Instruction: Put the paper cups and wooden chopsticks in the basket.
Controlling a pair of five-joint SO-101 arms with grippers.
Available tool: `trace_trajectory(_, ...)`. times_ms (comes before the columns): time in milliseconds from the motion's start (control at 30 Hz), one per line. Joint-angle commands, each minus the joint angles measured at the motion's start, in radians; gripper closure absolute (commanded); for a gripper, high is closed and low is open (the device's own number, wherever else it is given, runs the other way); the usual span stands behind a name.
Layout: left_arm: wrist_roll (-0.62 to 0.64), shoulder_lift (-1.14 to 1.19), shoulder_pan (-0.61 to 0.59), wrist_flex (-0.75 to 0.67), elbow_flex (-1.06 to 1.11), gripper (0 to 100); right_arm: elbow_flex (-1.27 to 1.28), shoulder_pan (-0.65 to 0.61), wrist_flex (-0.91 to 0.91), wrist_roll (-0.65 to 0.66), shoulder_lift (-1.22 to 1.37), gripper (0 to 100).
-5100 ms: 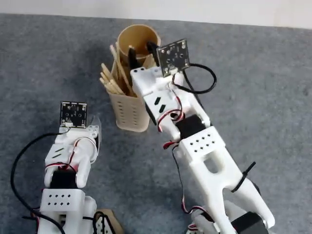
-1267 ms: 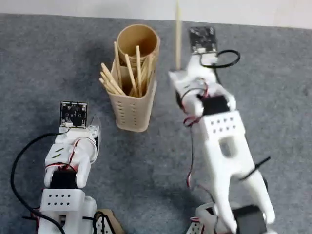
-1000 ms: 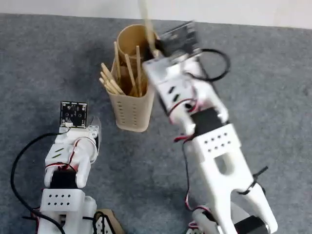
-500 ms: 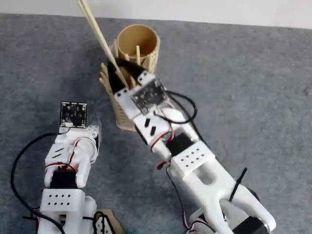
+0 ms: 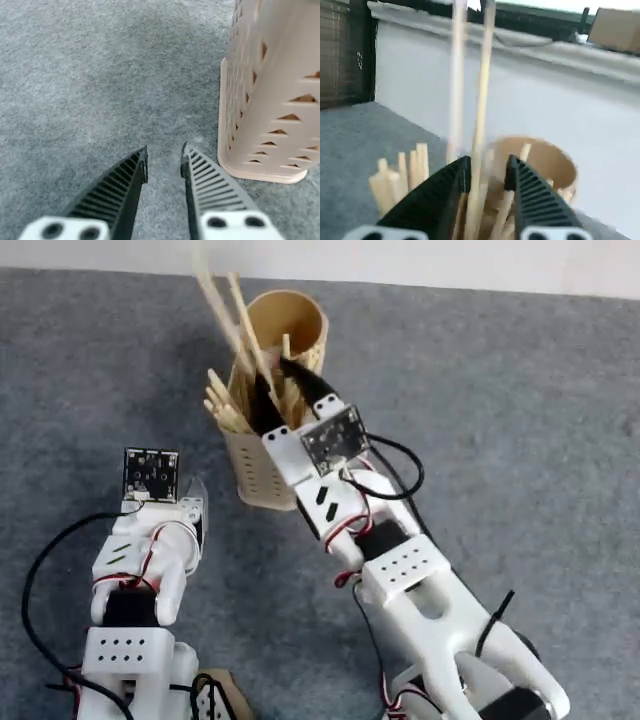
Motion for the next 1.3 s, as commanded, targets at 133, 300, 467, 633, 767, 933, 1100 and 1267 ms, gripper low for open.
trace_trajectory(133,0.008,-0.004,0.013,-0.018,-0.007,86,-0.082,0.016,0.234,-0.011,-0.231,85.8)
trace_trajectory(300,0.008,-0.012,0.001,-0.003,-0.076,86,-0.222,0.073,0.628,-0.011,-0.404,85.8)
trace_trajectory(467,-0.077,-0.012,0.002,0.133,-0.208,86,-0.263,0.251,0.86,-0.011,-0.573,85.8)
trace_trajectory(633,-0.083,-0.013,0.001,0.222,-0.269,86,-0.053,0.401,0.932,-0.011,-0.806,97.5)
trace_trajectory(767,-0.083,-0.015,0.004,0.25,-0.28,86,0.222,0.455,0.932,-0.011,-1.047,98.5)
trace_trajectory(933,-0.083,-0.084,0.001,0.252,-0.248,86,0.555,0.466,0.935,-0.011,-1.331,98.6)
trace_trajectory(1100,-0.084,-0.262,0.012,0.247,-0.084,86,0.739,0.493,0.914,-0.012,-1.285,98.6)
trace_trajectory(1267,-0.166,-0.452,0.036,0.247,0.122,86,0.872,0.493,0.868,-0.012,-1.308,98.6)
